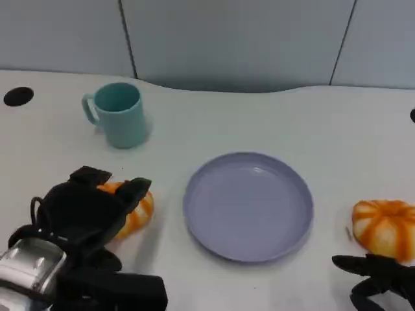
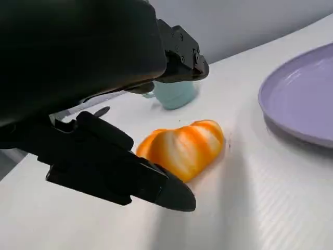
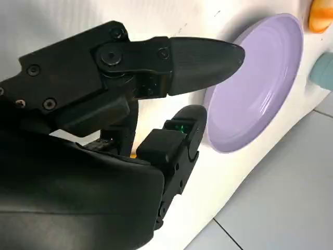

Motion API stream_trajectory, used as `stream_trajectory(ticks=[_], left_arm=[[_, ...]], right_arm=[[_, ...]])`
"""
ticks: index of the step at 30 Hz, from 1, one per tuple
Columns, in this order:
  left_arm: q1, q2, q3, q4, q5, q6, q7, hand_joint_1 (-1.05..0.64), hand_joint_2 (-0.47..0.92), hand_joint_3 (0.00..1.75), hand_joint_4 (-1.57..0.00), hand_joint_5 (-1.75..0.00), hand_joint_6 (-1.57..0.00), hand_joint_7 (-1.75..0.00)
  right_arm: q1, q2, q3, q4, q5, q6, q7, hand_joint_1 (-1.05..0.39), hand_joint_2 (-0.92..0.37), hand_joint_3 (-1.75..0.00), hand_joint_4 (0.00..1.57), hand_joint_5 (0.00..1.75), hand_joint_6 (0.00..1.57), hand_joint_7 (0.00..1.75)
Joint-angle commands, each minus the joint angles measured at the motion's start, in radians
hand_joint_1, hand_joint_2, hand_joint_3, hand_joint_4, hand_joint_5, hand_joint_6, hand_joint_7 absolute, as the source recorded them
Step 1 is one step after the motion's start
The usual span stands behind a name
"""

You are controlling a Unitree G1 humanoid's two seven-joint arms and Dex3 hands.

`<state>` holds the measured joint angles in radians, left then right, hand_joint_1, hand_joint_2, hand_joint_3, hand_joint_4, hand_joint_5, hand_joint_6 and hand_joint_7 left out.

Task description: Grasp the bread from the table and place it into the plate.

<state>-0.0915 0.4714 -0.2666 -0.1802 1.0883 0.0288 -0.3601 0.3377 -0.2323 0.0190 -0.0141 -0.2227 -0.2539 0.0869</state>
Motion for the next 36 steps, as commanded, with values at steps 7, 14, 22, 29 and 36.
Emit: stream_trajectory(ticks=[7, 14, 22, 29, 36], left_arm=[[-0.166, -0.039, -0.087, 0.233, 0.018, 0.076, 0.021, -0.60, 0.76, 0.00, -0.02, -0.20, -0.10, -0.02], [-0.249, -0.054, -0.126, 0.382, -0.005, 0.106, 0.049, -0.65, 0.78, 0.01, -0.03, -0.23, -0.12, -0.02], [-0.328, -0.061, -0.156, 0.539, -0.062, 0.106, 0.064, -0.69, 0.77, 0.00, 0.00, -0.23, -0.11, 0.00], [-0.371, -0.061, -0.211, 0.662, -0.079, 0.077, 0.135, -0.72, 0.77, 0.00, 0.00, -0.23, -0.11, 0.00], [-0.451, -0.080, -0.237, 0.828, -0.160, 0.009, 0.108, -0.63, 0.78, 0.01, 0.00, -0.03, -0.05, -0.01]], right_arm=[[0.003, -0.009, -0.007, -0.008, 0.004, 0.000, -0.005, -0.41, -0.92, -0.48, 0.43, 1.07, 0.78, 0.08], [0.012, -0.011, -0.007, -0.025, -0.003, 0.006, -0.006, -0.40, -0.92, -0.48, 0.42, 1.07, 0.77, 0.08], [0.018, -0.007, -0.009, -0.026, 0.007, -0.002, -0.007, -0.39, -0.92, -0.48, 0.43, 1.06, 0.77, 0.08], [0.025, -0.002, -0.015, -0.026, 0.021, -0.014, -0.010, -0.39, -0.92, -0.49, 0.44, 1.05, 0.77, 0.08], [0.027, -0.002, -0.022, -0.014, 0.050, -0.044, -0.006, -0.41, -0.92, -0.49, 0.44, 1.05, 0.78, 0.09]])
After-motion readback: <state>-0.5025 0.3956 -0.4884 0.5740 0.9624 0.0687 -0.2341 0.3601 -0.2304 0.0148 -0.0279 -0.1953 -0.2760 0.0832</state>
